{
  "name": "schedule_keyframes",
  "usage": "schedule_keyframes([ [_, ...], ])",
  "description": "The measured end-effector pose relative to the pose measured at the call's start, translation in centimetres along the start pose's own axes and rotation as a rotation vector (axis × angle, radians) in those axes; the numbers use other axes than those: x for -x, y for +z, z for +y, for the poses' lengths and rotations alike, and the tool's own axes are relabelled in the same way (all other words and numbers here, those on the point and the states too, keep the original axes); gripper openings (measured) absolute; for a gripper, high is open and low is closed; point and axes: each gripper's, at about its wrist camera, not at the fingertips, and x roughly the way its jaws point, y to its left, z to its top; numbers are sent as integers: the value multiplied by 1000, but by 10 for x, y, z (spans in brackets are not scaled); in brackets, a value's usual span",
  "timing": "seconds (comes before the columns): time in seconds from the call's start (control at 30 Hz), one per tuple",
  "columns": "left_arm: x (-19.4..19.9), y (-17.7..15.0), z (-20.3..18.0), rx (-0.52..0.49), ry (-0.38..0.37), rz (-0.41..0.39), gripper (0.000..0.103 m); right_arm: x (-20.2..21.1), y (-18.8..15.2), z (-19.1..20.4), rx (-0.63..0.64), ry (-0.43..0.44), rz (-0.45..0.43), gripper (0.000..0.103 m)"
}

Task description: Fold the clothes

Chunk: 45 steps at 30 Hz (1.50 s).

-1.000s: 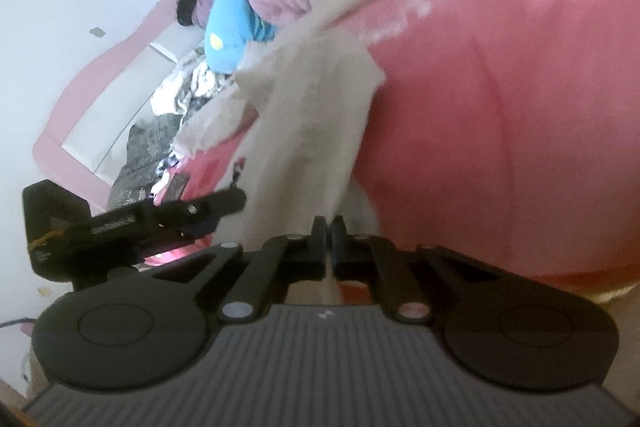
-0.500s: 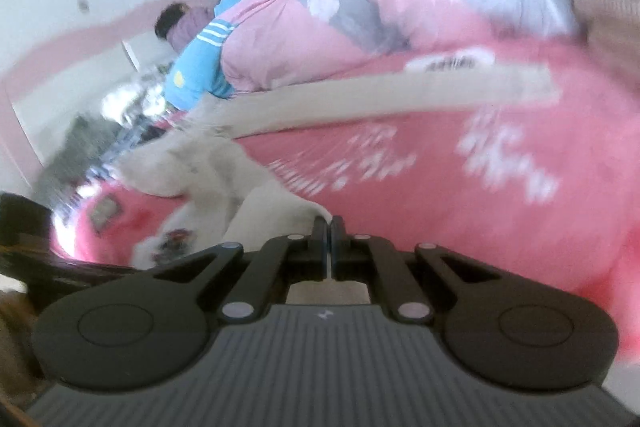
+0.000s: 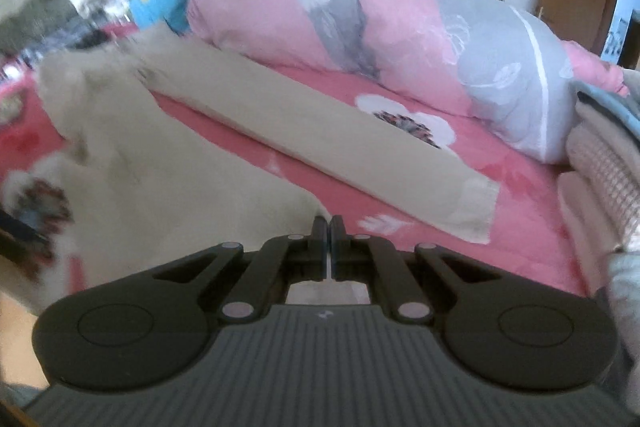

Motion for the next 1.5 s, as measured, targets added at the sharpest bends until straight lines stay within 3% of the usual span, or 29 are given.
schedule_keyframes([
  [0.17,16,9,16,38,49,-57,52,-38,-23,-20,-88,-64,119,4],
  [0.23,28,15,23,49,83,-94,52,-38,-30,-29,-157,-98,141,13],
  [0.3,41,22,30,55,130,-139,52,-23,-32,-36,-238,-114,104,25],
  [0.4,67,36,43,80,228,-219,53,8,-26,-37,-344,-104,-4,28],
  [0.53,101,65,69,131,385,-298,55,29,4,4,-314,63,-147,32],
  [0.63,129,92,96,192,502,-341,62,21,31,60,-180,227,-214,33],
  [0.77,161,128,143,308,579,-384,64,-3,61,136,20,455,-248,35],
  [0.83,172,140,167,369,574,-400,64,-19,70,169,120,518,-238,35],
  [0.97,182,164,220,517,478,-432,66,-51,82,239,313,600,-196,35],
  [1.13,176,181,278,680,435,-427,66,-87,91,293,391,625,-153,35],
  [1.33,153,200,316,754,433,-367,66,-123,94,315,421,623,-128,35],
  [1.5,141,203,324,785,464,-320,65,-138,87,307,356,651,-99,35],
])
